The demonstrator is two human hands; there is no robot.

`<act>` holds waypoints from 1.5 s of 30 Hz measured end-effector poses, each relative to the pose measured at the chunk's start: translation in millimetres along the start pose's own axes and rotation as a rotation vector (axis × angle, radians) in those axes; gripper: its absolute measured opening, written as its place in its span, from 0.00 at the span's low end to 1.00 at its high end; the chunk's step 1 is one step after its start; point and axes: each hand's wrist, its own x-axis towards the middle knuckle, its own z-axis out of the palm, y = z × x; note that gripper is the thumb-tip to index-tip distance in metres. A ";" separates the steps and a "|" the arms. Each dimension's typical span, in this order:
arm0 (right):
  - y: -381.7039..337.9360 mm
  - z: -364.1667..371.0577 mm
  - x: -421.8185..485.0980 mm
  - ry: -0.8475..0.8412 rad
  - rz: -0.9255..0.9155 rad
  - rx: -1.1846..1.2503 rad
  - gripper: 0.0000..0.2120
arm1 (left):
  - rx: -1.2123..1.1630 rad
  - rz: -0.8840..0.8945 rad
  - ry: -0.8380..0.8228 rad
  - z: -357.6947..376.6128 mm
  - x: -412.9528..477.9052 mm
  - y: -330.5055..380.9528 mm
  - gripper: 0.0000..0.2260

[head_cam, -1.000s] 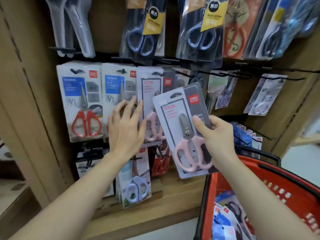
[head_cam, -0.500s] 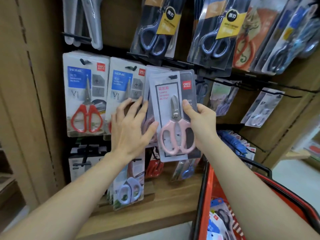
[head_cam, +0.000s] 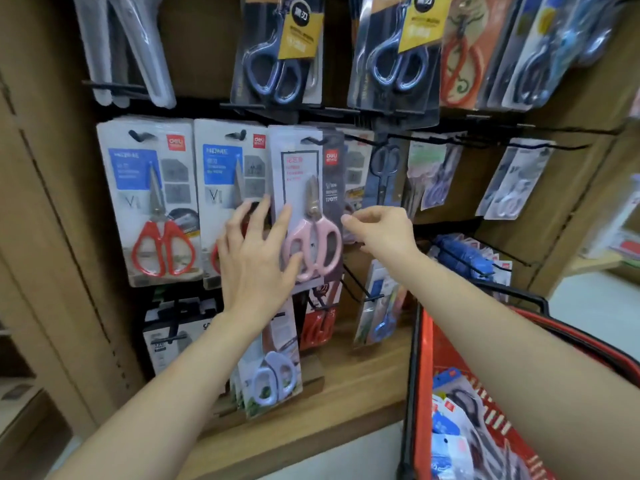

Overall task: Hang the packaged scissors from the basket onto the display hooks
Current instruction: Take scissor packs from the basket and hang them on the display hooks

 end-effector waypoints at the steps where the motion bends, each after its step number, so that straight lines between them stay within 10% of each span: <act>1: 10.5 -10.7 -7.5 -0.023 -0.029 -0.001 0.09 | -0.009 -0.001 0.002 0.5 -1.1 0.4 0.30; 6: 62.2 -66.3 -57.3 -0.080 -0.134 -0.001 0.02 | -0.048 0.108 0.108 -0.3 -12.3 24.7 0.20; 15: 172.7 -166.0 -94.7 -0.153 0.122 -0.135 0.03 | 0.032 0.017 -0.070 -3.6 -22.0 67.3 0.32; 19: 223.0 -182.3 -109.2 -0.228 0.222 -0.223 0.03 | -0.169 0.385 -0.216 6.6 -43.7 97.9 0.21; 23: 273.7 -183.6 -127.5 -0.429 0.358 -0.402 0.10 | -0.361 0.641 -0.635 28.8 -81.0 137.2 0.22; 29: 312.9 -183.1 -141.8 -0.631 0.496 -0.543 0.18 | -0.397 0.567 -0.966 44.2 -124.1 176.0 0.33; 36: 361.3 -188.3 -185.9 -0.918 0.796 -0.804 0.34 | -0.201 0.646 -0.992 53.3 -138.9 191.1 0.24; 45: 390.9 -156.2 -230.3 -0.756 0.759 -0.986 0.58 | -0.263 0.591 -0.937 54.9 -149.4 186.4 0.23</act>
